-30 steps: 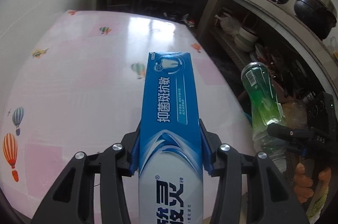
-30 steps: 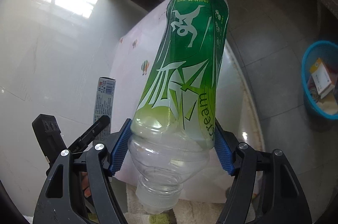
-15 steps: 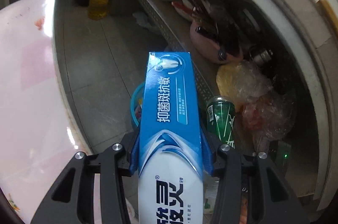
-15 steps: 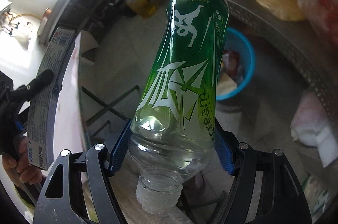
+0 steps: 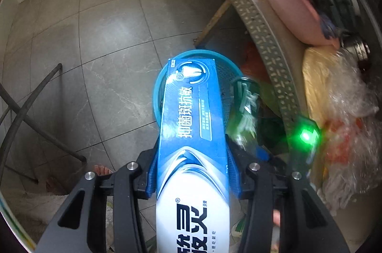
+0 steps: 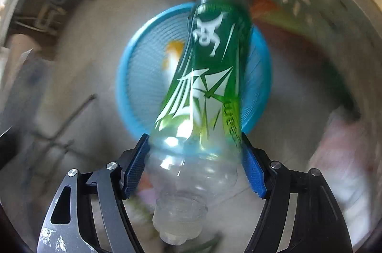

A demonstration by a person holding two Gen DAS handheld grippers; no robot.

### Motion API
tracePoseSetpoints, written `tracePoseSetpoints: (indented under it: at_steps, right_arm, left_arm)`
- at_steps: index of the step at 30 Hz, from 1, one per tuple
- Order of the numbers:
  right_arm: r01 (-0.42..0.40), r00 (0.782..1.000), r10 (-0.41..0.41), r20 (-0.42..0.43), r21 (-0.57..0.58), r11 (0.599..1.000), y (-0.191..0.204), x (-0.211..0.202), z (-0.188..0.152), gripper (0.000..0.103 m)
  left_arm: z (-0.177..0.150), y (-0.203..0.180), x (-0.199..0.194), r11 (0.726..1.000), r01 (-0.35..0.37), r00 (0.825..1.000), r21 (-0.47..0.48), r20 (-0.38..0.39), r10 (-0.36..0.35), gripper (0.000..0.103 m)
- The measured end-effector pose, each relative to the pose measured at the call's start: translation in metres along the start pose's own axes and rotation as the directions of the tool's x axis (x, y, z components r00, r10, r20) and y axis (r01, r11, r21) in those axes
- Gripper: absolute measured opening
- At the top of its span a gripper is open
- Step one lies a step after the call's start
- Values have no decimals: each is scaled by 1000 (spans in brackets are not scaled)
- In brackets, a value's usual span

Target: Collect trash

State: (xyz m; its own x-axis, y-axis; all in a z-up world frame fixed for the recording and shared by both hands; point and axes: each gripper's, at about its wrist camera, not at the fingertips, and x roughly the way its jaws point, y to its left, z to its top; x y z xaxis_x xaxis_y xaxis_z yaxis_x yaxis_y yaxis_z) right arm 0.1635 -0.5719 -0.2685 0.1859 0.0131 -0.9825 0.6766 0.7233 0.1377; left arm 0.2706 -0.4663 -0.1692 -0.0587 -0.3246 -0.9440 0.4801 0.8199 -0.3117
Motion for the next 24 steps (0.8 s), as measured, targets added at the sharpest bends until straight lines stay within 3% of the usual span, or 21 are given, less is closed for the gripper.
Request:
tracePoseSetpoints:
  at_steps: [6, 9, 12, 15, 16, 17, 18, 20, 24]
  right_arm:
    - [144, 977, -135, 167, -44, 989, -1, -28, -32, 72]
    - [139, 969, -134, 208, -8, 990, -11, -47, -59, 73]
    - [86, 974, -96, 206, 57, 995, -32, -64, -82, 73]
    - [16, 990, -40, 133, 172, 985, -47, -63, -78, 73]
    - [7, 993, -29, 112, 188, 982, -46, -65, -79, 73]
    - [4, 995, -24, 97, 199, 980, -46, -66, -83, 73]
    - [7, 996, -25, 85, 205, 979, -46, -72, -93, 73]
    - [12, 996, -29, 79, 203, 979, -38, -76, -97, 73]
    - [2, 994, -23, 103, 197, 980, -29, -86, -106, 73]
  left_arm:
    - [1, 14, 9, 1000, 4, 1000, -12, -18, -5, 46]
    - [2, 16, 16, 1000, 10, 999, -28, -32, -11, 46]
    - [6, 16, 24, 998, 27, 998, -55, -49, -29, 46]
    - [18, 9, 31, 992, 94, 994, -83, -45, -98, 46]
    - [23, 8, 33, 986, 127, 991, -103, -38, -132, 53]
    - [27, 8, 35, 982, 139, 989, -126, -37, -145, 70]
    - [29, 9, 35, 979, 135, 989, -150, -34, -142, 76]
    - [28, 13, 31, 970, 153, 987, -191, -25, -160, 77]
    - [13, 12, 6, 966, 194, 980, -173, -13, -199, 77]
